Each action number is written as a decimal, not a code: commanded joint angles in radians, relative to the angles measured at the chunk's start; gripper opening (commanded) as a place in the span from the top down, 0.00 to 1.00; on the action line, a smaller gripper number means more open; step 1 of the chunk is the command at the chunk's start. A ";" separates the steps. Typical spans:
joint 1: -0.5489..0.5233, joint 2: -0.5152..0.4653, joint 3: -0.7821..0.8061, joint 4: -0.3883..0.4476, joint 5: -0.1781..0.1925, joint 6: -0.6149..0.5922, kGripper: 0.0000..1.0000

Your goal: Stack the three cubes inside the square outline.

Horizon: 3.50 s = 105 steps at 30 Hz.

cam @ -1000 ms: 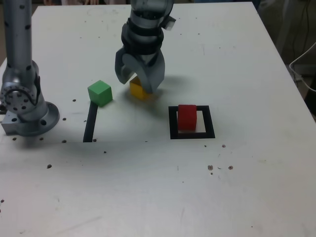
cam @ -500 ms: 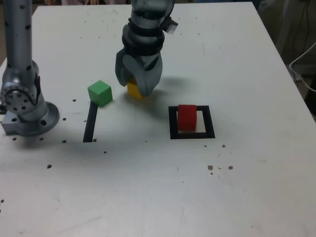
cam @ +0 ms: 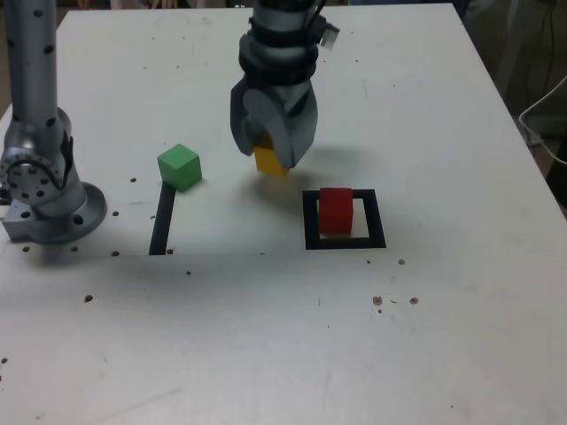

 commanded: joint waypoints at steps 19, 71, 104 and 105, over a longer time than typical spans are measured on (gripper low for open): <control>-0.248 0.118 -0.460 0.383 -0.042 -0.749 0.95; -0.287 0.266 -0.471 0.328 -0.045 -0.796 0.52; -0.290 0.101 -0.345 0.336 -0.003 -0.759 0.01; -0.290 0.090 -0.339 0.336 -0.006 -0.751 0.01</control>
